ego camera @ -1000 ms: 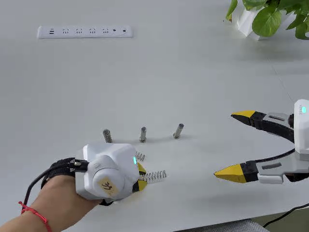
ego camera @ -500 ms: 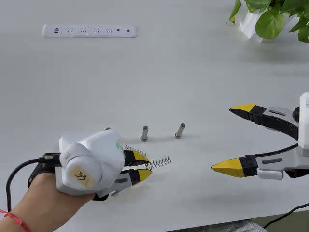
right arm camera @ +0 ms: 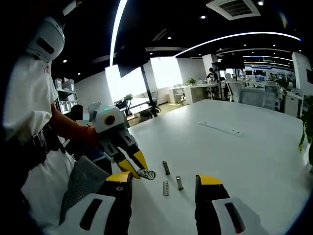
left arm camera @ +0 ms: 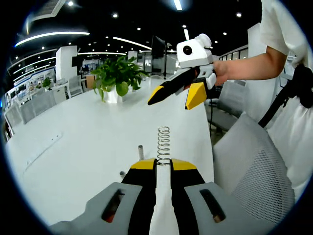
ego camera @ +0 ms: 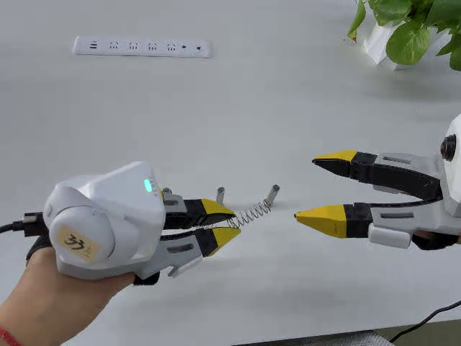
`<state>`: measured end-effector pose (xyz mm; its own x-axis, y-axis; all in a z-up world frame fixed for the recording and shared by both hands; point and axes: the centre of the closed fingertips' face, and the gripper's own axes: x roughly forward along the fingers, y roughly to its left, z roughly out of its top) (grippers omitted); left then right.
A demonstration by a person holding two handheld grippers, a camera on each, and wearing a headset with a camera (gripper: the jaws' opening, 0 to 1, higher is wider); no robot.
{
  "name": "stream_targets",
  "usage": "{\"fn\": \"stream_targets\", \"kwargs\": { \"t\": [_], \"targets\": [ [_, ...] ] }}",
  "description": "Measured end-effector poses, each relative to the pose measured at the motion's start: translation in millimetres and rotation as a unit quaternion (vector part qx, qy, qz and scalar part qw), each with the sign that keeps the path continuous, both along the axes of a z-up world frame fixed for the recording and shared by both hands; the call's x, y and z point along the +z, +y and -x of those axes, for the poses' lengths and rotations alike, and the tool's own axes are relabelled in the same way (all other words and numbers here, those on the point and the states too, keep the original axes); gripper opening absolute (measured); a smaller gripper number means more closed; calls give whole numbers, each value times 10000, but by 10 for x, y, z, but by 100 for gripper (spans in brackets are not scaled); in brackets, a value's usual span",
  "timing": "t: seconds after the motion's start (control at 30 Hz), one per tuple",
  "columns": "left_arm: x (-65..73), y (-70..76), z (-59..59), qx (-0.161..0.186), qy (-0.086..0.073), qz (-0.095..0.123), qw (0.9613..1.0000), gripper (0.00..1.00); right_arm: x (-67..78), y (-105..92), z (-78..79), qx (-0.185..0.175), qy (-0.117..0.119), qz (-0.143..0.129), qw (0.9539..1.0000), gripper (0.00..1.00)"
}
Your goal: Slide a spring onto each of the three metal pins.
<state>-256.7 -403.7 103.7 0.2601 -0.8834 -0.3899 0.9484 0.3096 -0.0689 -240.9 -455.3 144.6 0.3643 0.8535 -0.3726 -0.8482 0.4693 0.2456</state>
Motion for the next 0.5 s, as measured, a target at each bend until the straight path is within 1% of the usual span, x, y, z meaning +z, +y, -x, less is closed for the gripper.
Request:
{"fn": "stream_targets", "kwargs": {
  "t": [0.07, 0.1, 0.17, 0.2, 0.3, 0.37, 0.5],
  "targets": [
    [71, -12, -12, 32, -16, 109, 9999, 6, 29, 38, -20, -26, 99, -192, 9998, 45],
    [119, -23, -18, 49, -24, 197, 9998, 6, 48, 55, -26, -18, 95, -249, 9996, 42],
    [160, -31, -27, 61, -32, 269, 9996, 6, 71, 80, -31, -24, 126, -300, 9995, 39],
    [183, -34, -36, 74, -33, 312, 9995, 6, 90, 108, -20, -15, 181, -363, 9992, 38],
    [239, -48, -46, 87, -30, 422, 9991, 6, 139, 157, -9, 4, 210, -500, 9985, 35],
    [281, -61, -48, 86, -33, 504, 9987, 6, 158, 185, -2, 10, 264, -572, 9980, 32],
    [334, -78, -58, 88, -34, 614, 9981, 6, 168, 223, 7, 33, 294, -603, 9977, 27]
  ]
}}
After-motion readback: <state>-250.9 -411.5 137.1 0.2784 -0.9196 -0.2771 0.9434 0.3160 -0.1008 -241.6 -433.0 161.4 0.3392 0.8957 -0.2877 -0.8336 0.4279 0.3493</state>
